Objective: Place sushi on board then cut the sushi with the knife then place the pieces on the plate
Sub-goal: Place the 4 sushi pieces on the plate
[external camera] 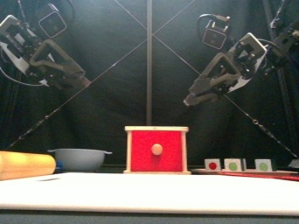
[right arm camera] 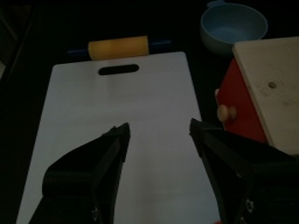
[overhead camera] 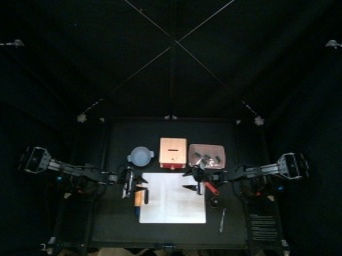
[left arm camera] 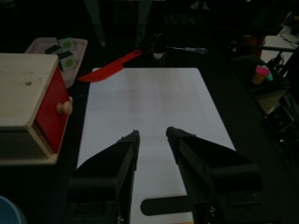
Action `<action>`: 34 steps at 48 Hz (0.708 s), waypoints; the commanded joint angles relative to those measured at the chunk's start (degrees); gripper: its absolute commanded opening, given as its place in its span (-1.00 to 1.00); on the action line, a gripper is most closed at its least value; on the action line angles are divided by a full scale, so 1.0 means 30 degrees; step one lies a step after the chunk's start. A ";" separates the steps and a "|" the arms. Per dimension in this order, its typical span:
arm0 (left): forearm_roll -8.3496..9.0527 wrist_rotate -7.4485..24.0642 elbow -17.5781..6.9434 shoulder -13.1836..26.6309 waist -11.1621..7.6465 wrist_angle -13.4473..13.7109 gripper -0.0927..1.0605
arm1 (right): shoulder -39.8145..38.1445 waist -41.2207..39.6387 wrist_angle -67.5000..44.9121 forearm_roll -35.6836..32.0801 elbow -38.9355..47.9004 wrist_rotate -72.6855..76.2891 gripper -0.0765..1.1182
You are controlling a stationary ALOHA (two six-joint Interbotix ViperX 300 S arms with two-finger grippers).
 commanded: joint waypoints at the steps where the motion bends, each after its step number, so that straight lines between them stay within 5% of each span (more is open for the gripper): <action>1: 0.0000 0.0000 -0.0205 -0.0029 0.0000 -0.0088 0.44 | -0.0205 0.0029 0.0176 0.0029 -0.0439 0.0029 0.64; 34: 0.0000 0.0029 -0.0146 -0.0029 0.0059 -0.0088 0.44 | 0.0264 0.0117 0.0059 0.0879 -0.0527 0.0029 0.64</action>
